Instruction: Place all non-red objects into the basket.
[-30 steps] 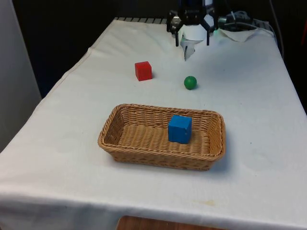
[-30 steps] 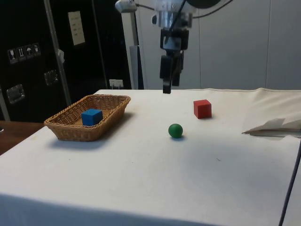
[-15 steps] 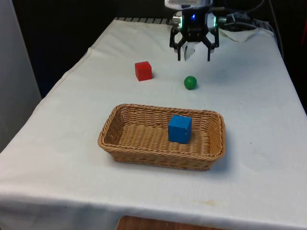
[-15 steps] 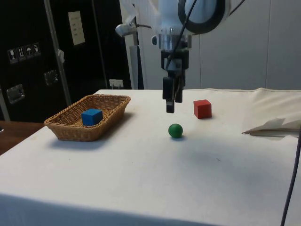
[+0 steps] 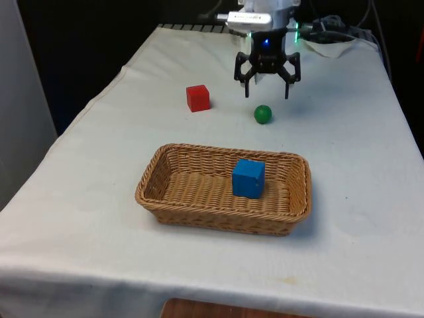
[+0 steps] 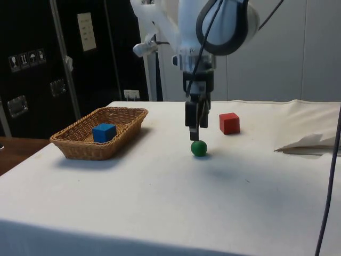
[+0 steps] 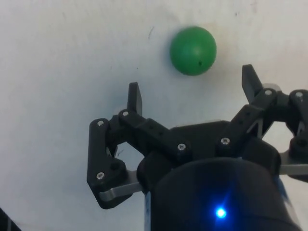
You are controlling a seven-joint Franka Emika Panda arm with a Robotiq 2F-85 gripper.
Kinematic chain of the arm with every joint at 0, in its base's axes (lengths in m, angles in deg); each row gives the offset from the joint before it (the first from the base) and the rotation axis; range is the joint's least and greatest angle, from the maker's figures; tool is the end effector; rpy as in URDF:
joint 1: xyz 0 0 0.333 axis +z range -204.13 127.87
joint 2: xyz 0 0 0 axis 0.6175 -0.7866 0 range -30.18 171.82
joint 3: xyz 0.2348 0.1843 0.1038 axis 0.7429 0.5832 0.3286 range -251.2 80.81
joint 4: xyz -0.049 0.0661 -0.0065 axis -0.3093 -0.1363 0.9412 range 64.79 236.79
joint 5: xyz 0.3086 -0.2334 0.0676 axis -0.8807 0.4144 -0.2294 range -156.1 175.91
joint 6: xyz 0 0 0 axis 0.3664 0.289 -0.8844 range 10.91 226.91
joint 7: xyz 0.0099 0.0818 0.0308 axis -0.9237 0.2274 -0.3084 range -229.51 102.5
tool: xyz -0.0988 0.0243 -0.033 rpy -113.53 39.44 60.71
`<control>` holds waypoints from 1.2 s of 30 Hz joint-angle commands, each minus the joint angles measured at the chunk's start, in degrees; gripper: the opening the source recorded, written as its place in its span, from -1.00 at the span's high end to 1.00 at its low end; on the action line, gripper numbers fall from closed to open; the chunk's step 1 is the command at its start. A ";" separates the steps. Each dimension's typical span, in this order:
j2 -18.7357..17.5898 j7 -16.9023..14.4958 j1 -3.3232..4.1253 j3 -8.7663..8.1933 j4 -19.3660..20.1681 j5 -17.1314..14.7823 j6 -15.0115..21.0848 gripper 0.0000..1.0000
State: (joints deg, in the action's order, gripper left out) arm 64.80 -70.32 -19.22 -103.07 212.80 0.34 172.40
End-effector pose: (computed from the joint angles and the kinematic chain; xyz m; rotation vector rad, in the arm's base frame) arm 0.4281 -0.0033 0.2126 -3.1156 0.0257 -0.0804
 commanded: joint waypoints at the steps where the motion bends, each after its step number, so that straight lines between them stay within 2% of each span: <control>1: -0.17 -1.72 -0.23 1.03 0.00 -2.69 0.46 -1.00; 3: -1.09 -1.83 -0.29 1.20 -0.23 -2.98 0.80 -1.00; 4: -1.43 -0.34 0.00 0.17 -0.34 -0.63 0.57 -1.00; 5: -1.49 -1.83 -0.34 1.26 -0.34 -3.04 0.92 -1.00; 12: -4.30 -2.52 -1.09 0.69 -1.83 -2.69 1.49 -1.00; 13: -4.76 -0.92 -0.29 -0.34 -1.72 -0.80 1.60 -1.00; 14: -4.70 -2.75 -1.20 0.69 -2.06 -2.86 1.55 -1.00; 21: -8.25 -3.67 -1.55 0.57 -3.50 -3.67 2.46 -1.00; 22: -8.94 -2.29 -0.63 -0.74 -3.78 -1.95 2.06 -1.00; 23: -8.54 -3.72 -1.55 0.57 -3.55 -3.72 2.58 -1.00; 30: -10.20 -3.90 -1.95 0.86 -3.95 -4.01 3.09 -1.00; 31: -10.77 -2.35 -0.69 -0.74 -4.07 -2.18 2.81 -0.95; 32: -10.37 -3.95 -1.95 0.86 -4.01 -4.13 3.09 -0.95; 35: -10.77 -4.18 -2.01 0.92 -4.18 -4.35 3.15 -0.37; 36: -10.89 -4.24 -2.01 0.92 -4.18 -4.41 3.21 0.09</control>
State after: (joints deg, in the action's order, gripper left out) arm 53.23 -73.01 -19.97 -103.81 208.50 -2.24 175.32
